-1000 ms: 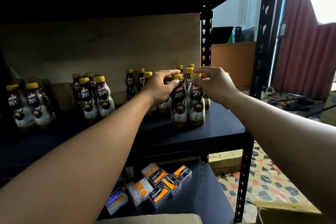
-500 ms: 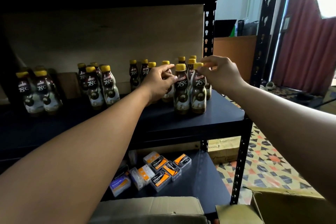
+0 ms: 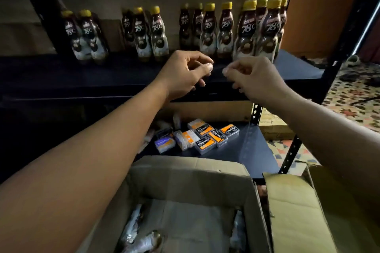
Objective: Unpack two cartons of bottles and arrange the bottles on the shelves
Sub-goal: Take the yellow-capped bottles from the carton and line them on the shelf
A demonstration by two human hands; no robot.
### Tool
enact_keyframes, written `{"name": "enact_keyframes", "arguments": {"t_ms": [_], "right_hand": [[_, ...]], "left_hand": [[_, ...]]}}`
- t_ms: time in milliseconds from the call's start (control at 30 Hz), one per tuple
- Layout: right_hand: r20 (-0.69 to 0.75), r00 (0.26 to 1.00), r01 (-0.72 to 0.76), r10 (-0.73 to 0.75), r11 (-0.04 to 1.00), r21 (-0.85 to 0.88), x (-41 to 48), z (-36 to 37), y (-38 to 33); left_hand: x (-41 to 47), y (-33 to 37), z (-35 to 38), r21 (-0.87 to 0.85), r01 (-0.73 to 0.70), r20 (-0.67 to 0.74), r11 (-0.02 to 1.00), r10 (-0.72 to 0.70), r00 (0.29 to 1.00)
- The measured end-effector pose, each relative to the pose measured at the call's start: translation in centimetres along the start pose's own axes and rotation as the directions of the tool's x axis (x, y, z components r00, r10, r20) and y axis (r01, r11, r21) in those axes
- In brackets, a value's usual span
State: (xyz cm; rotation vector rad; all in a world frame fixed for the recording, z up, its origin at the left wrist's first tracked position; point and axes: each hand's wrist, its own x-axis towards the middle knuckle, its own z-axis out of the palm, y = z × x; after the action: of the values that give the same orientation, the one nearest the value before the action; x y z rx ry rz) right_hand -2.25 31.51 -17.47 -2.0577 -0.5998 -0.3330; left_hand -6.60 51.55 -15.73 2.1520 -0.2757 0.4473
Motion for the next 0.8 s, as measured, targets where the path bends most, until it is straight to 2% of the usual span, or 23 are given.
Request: {"name": "enact_keyframes", "arguments": {"t_ms": [167,267,333,400,467,600,700,800], "right_hand": [[0.173,0.984,0.026,-0.036,0.998,0.063,-4.4,7.0,1.3],[0.375,0.926,0.044,-0.045,0.999,0.011,-6.7,11.8,2.9],[0.555,0.832,0.032,-0.008,0.999,-0.034,-8.1,14.9,4.3],[0.709,0.704,0.018,0.043,0.997,-0.079,-9.4,17.8,5.6],[0.798,0.595,-0.013,0.094,0.994,-0.108,-10.8,20.6,7.0],[0.851,0.490,-0.115,0.188,0.982,-0.151,-14.6,25.5,10.8],[0.866,0.445,-0.138,0.230,0.973,-0.188,-18.1,28.2,13.0],[0.864,0.427,-0.204,0.266,0.959,-0.195,-21.3,30.3,13.9]], "left_hand": [[-7.4,-6.9,-0.6,0.042,0.136,0.023,0.990,-0.137,0.990],[-11.1,-11.4,-0.9,0.161,0.219,0.087,0.962,-0.235,0.968],[-13.4,-14.4,-1.2,0.230,0.298,0.134,0.927,-0.333,0.933],[-15.7,-17.3,-1.3,0.296,0.329,0.196,0.897,-0.394,0.898],[-18.1,-20.0,-1.1,0.399,0.320,0.270,0.859,-0.444,0.854],[-22.6,-25.2,0.0,0.515,0.305,0.421,0.801,-0.546,0.724],[-25.4,-28.5,1.8,0.568,0.341,0.512,0.749,-0.646,0.566],[-27.4,-30.7,4.0,0.662,0.278,0.570,0.696,-0.708,0.416]]}}
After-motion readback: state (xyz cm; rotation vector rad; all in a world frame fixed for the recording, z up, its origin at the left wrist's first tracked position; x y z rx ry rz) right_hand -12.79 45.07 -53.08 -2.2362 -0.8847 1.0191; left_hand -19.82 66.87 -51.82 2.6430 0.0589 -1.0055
